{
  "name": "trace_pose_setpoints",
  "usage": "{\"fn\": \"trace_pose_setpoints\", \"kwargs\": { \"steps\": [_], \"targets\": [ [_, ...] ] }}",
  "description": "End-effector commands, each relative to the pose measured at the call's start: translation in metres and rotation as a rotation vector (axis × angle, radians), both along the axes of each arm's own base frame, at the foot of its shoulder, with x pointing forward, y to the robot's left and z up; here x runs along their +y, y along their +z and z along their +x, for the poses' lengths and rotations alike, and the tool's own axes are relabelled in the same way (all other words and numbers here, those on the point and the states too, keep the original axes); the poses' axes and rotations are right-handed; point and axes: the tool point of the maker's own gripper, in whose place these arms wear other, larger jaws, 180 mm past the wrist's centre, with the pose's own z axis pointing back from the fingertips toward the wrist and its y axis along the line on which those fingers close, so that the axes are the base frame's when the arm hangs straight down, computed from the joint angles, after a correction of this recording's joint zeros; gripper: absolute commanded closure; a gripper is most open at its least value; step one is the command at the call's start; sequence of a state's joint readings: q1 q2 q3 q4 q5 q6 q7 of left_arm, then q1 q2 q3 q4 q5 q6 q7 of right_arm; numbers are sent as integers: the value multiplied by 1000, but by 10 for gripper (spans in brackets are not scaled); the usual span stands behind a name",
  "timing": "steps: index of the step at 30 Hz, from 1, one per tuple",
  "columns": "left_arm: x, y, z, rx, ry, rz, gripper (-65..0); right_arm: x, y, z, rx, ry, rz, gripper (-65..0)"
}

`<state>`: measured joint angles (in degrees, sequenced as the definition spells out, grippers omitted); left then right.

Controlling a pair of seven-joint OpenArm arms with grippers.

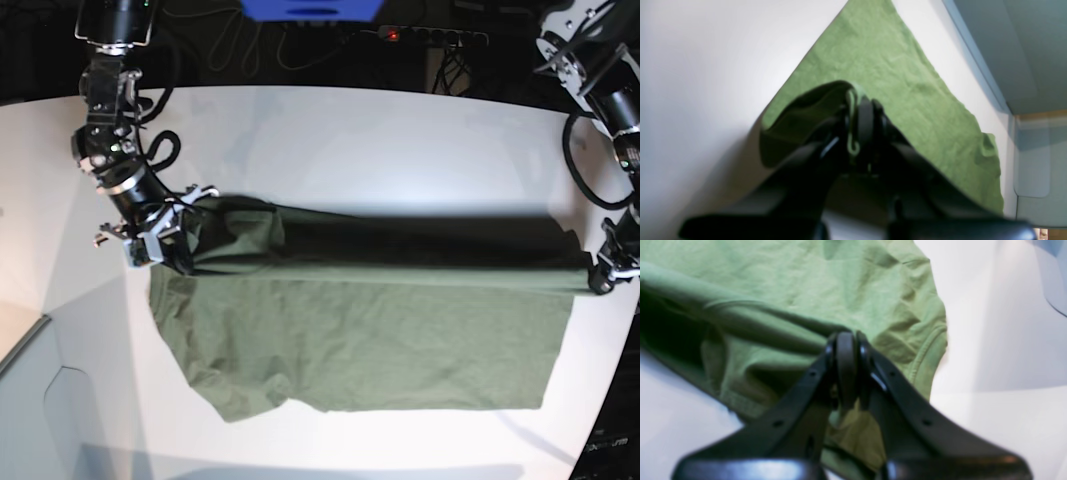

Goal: Layout the t-shirt on the table in an organized manner, then fold the t-shirt properly

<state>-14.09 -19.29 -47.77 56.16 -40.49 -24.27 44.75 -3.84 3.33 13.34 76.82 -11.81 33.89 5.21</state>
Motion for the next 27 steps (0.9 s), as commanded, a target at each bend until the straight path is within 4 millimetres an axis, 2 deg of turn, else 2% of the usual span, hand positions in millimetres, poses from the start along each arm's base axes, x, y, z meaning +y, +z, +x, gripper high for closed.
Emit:
{"fn": "trace_pose_setpoints", "kwargs": {
  "steps": [1,8,10,13,16,18,21,23,25,27],
  "targets": [
    [14,24,9,-65,16,35,0,0,16,7,-56,13,15,0],
    [9,23,13,-63,3,37,-1,-1,12,13,-46,19,10,0],
    [0,30,26,-83,-26,58,-1,-1,8,19,-34,15,21,-34],
    [-11,24,36,-84,-54,72,-17,-1,0,25,-15,10,35,-108],
    [-11,14,36,-77,-37,58,-87,-1,1,28,-16,10,36,-191],
    [-9,16,40,-90,-23,48,-139,-2,6,34,-30,4,39,-245],
    [-9,11,40,-82,-15,31,-180,-4,10,37,-41,4,34,-307],
    [-9,12,40,-84,-13,28,-206,-8,18,42,-63,-8,32,-331],
    [-9,14,41,-88,-15,29,-223,-25,29,43,-94,-60,33,-340],
    [-9,14,41,-86,-18,29,-225,-31,35,43,-116,-98,46,-340]
  ]
}}
